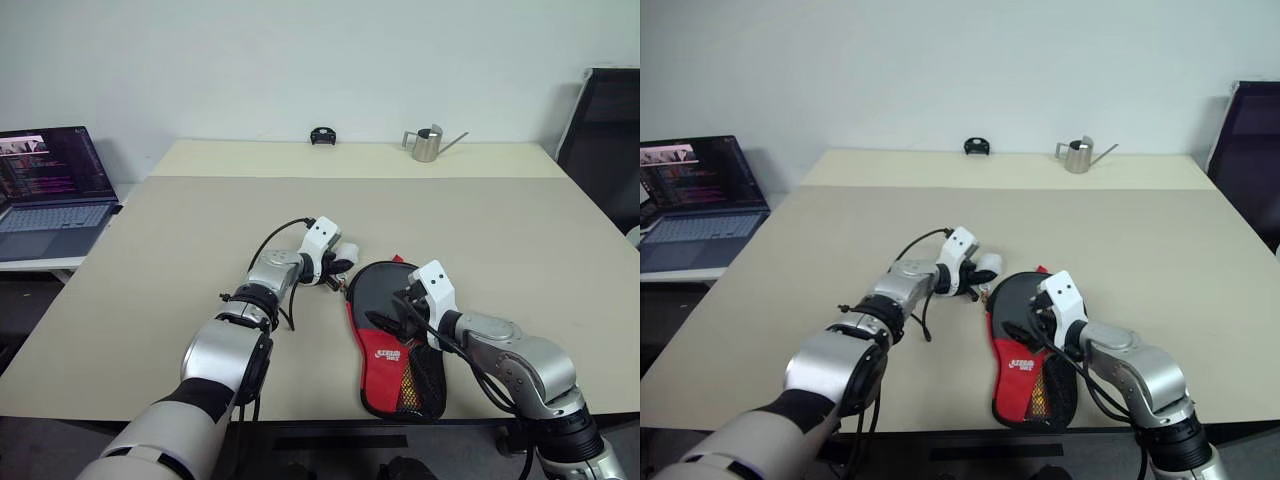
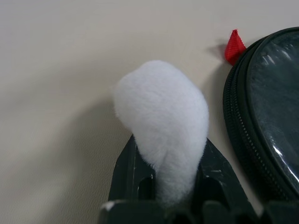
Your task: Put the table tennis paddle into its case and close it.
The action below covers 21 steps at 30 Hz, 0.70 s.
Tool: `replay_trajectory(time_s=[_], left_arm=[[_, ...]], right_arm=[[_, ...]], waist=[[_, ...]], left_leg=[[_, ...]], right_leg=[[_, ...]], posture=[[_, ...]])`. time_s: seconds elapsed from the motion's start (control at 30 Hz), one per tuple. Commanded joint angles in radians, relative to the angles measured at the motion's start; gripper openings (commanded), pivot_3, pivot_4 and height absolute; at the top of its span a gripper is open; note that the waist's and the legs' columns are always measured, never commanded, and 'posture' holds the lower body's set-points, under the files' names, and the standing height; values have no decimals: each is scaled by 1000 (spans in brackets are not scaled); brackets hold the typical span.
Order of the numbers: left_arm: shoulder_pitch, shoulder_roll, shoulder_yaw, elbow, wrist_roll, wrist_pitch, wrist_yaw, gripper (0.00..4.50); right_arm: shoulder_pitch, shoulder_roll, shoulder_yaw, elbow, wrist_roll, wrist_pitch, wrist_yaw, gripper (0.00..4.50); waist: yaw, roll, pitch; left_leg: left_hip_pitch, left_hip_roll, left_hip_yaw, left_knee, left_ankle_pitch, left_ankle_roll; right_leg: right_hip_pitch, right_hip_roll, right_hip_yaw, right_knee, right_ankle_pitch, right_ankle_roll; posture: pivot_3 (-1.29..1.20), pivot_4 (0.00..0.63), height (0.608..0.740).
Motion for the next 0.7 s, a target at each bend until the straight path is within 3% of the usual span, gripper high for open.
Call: replay_trajectory(time_s=[0.03, 0.7], left_arm=[[27, 47, 30, -58, -29, 4, -45, 449], [168, 139, 35, -518, -119, 233, -151, 449]], right_arm=[[-14, -3, -20, 3, -9, -16, 12, 4500], [-56, -36, 216, 289, -273, -215, 151, 4500]], waist=[[-1, 0, 0], [-1, -3, -2]], left_leg=[[0, 0, 0, 0, 0, 0], [6, 0, 1, 1, 1, -1]], right_leg=[[0, 0, 0, 0, 0, 0], [2, 1, 1, 8, 0, 0]], posture=[[0, 150, 740], [0, 150, 740]])
